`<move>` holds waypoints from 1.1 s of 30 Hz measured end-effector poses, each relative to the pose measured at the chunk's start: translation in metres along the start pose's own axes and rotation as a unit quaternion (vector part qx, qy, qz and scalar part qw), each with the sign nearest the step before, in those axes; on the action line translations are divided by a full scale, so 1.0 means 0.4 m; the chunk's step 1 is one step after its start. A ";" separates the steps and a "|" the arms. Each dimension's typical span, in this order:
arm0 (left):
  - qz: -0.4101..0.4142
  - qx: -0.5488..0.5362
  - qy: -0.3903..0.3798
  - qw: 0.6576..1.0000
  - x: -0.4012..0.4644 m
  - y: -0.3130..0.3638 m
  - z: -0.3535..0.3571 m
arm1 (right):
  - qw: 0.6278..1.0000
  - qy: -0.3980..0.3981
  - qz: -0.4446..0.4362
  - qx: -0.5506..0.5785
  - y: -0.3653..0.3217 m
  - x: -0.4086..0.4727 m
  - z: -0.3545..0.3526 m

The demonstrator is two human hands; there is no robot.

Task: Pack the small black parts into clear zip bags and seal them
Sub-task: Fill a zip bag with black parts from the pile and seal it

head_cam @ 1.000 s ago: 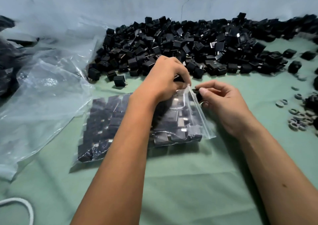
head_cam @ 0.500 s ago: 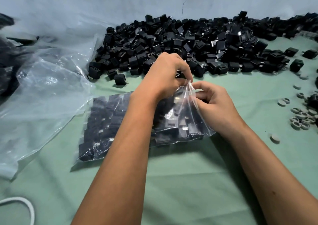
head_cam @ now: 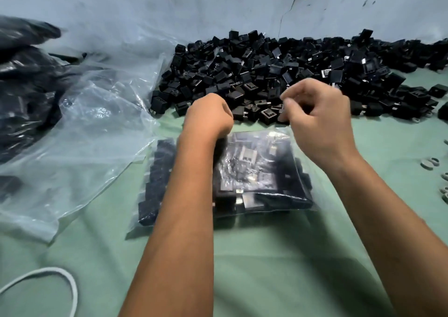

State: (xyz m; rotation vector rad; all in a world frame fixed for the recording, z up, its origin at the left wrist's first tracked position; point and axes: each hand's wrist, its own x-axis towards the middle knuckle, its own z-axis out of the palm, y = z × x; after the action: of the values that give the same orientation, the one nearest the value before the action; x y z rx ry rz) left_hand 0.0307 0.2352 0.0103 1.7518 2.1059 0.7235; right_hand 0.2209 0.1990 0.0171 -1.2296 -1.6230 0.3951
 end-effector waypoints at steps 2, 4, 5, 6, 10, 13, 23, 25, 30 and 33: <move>-0.051 -0.008 0.008 0.999 0.004 -0.040 -0.016 | 0.989 -0.127 -0.023 -0.068 -0.043 0.051 0.066; -0.091 -0.024 0.032 0.995 0.007 -0.073 -0.036 | 0.959 -0.231 -0.059 -0.153 -0.069 0.087 0.148; -0.109 -0.035 0.052 0.992 0.008 -0.088 -0.049 | 0.943 -0.264 -0.076 -0.186 -0.076 0.102 0.193; -0.123 -0.046 0.071 0.989 0.009 -0.100 -0.060 | 0.929 -0.291 -0.087 -0.214 -0.082 0.116 0.236; -0.155 -0.083 0.155 0.972 0.010 -0.126 -0.091 | 0.827 -0.412 -0.156 -0.348 -0.103 0.150 0.358; -0.154 -0.108 0.197 0.962 0.010 -0.126 -0.099 | 0.783 -0.445 -0.193 -0.390 -0.140 0.157 0.397; -0.055 -0.177 0.161 0.969 0.013 -0.078 -0.087 | 0.976 -0.180 -0.058 -0.105 -0.084 0.123 0.218; 0.001 -0.160 0.107 0.981 0.009 -0.044 -0.060 | 0.995 -0.088 -0.017 -0.034 -0.033 0.082 0.119; 0.162 -0.101 -0.113 0.975 -0.022 0.060 0.029 | 0.998 -0.005 0.065 0.026 0.111 -0.062 -0.037; 0.201 -0.056 -0.148 0.967 -0.037 0.100 0.065 | 0.991 -0.029 0.104 0.074 0.155 -0.093 -0.051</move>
State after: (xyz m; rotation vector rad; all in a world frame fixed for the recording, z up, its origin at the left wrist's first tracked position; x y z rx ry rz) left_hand 0.0807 0.2307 0.0099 2.0977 1.5056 0.6165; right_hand 0.2693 0.1875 -0.0393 -1.2876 -1.4899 0.6765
